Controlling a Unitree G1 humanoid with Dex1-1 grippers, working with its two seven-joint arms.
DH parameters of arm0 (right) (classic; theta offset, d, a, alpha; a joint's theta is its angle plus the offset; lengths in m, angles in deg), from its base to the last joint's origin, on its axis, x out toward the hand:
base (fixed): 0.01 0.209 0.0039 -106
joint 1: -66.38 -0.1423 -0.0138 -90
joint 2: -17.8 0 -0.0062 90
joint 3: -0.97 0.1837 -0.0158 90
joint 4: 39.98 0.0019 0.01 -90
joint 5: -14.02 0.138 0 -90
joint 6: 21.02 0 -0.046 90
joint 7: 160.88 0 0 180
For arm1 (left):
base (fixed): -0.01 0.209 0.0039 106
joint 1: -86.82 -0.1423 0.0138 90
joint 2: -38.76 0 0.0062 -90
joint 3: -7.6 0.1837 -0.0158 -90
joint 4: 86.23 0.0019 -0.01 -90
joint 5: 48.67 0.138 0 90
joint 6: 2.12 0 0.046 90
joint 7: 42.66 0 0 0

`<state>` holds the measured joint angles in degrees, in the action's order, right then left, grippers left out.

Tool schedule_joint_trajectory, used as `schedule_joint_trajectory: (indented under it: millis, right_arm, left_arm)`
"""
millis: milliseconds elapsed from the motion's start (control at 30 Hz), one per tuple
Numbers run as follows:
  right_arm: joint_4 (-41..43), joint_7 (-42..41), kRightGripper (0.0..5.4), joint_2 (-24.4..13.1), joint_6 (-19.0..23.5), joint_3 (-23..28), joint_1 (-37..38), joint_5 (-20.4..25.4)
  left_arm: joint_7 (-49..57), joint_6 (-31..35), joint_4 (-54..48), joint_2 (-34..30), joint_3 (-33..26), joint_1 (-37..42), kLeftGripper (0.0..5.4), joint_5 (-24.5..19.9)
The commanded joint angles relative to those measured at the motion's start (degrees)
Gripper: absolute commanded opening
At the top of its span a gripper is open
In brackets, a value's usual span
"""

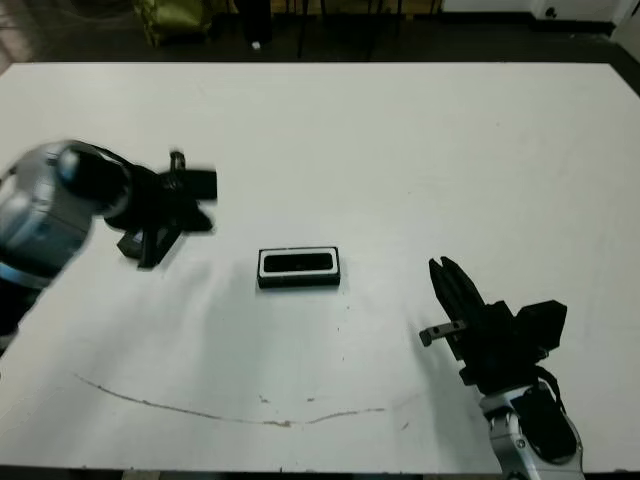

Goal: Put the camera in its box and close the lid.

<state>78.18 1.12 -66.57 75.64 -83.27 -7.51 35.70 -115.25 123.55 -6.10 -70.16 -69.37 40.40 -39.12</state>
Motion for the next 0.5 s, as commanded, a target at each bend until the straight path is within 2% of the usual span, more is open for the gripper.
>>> schedule_joint_trajectory:
  millis: [33, 133, 200, 333, 433, 500]
  right_arm:
    - [-1.8, -0.2, 0.02, 0.2, 0.1, -0.2, 0.0, 0.1]
    - [-2.6, -0.6, 0.02, 0.2, 0.2, -0.2, -0.7, 0.5]
    - [-2.8, -0.6, 0.02, 0.3, -0.1, -0.4, -1.0, 0.5]
    - [-3.1, -0.7, 0.00, 0.7, 0.1, 0.0, -1.5, 1.3]
    - [-4.1, -1.2, 0.00, 0.6, -0.7, 0.0, -2.1, 1.3]
    - [-3.6, -0.5, 0.00, 0.8, 0.2, -0.3, -2.2, 1.3]
  left_arm:
    - [5.8, 4.7, -6.9, 1.6, -8.9, -5.6, 0.00, -6.6]
    - [15.2, 11.3, -14.3, 5.6, -17.7, -11.4, 0.00, -11.5]
    - [22.9, 13.6, -19.9, 8.8, -22.7, -16.4, 0.00, -12.4]
    - [33.2, 9.4, -25.1, 12.4, -28.3, -26.4, 0.37, -12.9]
    - [37.0, 5.3, -26.0, 13.9, -29.9, -33.0, 1.02, -14.4]
    - [37.8, 1.9, -24.7, 14.3, -30.0, -36.4, 1.48, -15.8]
